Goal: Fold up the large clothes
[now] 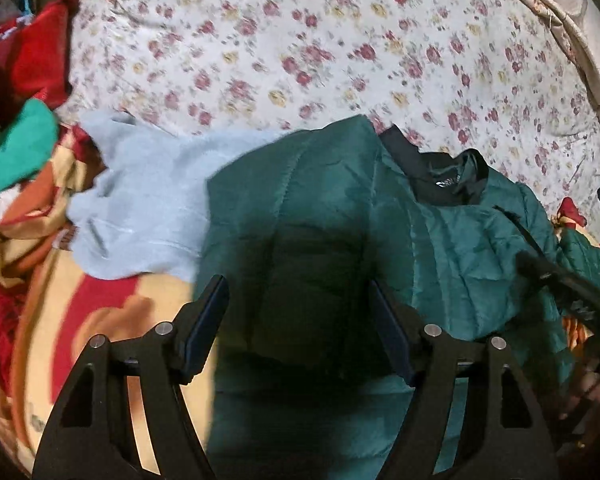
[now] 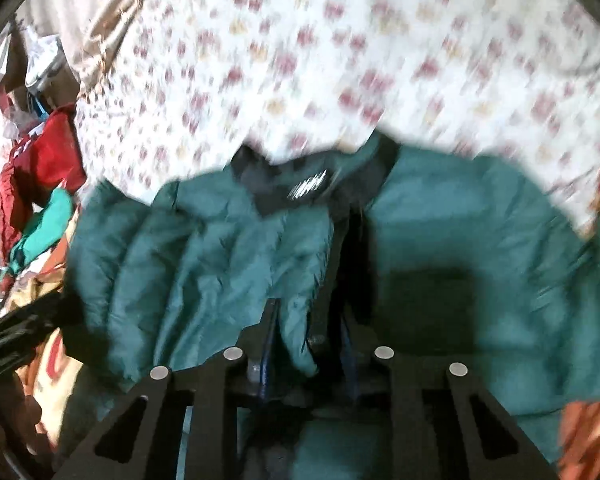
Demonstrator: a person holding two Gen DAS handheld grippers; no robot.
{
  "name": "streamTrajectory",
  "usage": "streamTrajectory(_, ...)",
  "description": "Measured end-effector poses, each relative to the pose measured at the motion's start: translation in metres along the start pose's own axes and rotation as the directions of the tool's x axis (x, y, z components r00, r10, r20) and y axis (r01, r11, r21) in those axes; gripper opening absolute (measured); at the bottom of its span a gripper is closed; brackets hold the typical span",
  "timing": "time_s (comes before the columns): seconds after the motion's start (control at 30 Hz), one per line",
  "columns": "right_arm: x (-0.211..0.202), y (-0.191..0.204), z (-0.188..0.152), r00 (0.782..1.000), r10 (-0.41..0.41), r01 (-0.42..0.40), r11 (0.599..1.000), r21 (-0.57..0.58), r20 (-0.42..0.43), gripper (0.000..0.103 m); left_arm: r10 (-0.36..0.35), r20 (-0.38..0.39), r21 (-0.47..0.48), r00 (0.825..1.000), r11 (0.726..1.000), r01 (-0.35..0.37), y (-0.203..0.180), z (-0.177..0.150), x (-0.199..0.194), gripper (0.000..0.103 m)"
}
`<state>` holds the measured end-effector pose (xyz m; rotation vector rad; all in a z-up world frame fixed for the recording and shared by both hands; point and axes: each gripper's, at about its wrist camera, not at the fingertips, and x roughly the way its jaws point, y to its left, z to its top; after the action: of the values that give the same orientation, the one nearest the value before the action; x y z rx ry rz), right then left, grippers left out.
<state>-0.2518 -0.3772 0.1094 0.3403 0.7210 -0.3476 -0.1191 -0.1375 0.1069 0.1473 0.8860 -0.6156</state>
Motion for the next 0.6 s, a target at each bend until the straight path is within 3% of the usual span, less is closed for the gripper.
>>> streamTrajectory(0.1, -0.012, -0.023, 0.009, 0.996, -0.083, 0.083, 0.997, 0.0, 0.033, 0.022, 0.016, -0.021, 0.024, 1.0, 1.0, -0.015, -0.018, 0.0, 0.02, 0.072)
streamTrajectory(0.27, 0.008, -0.064, 0.003, 0.987, -0.16, 0.161, 0.985, 0.059, -0.028, 0.012, 0.082, -0.059, 0.064, 0.995, 0.995, -0.078, -0.037, -0.003, 0.054, 0.076)
streamTrajectory(0.47, 0.03, -0.094, -0.015, 0.986, -0.114, 0.137, 0.972, 0.192, -0.126, 0.013, 0.117, -0.039, 0.095, 0.992, 0.989, -0.113, -0.042, -0.008, 0.06, 0.08)
streamTrajectory(0.53, 0.015, -0.096, -0.013, 0.988, -0.118, 0.136, 0.968, 0.209, -0.096, 0.036, 0.092, -0.038, 0.078, 0.995, 0.993, -0.089, -0.038, -0.007, 0.053, 0.08)
streamTrajectory(0.6, -0.003, -0.094, -0.013, 0.994, -0.105, 0.111, 0.972, 0.207, -0.04, 0.088, 0.069, -0.032, 0.051, 0.997, 0.996, -0.067, -0.034, -0.005, 0.044, 0.08)
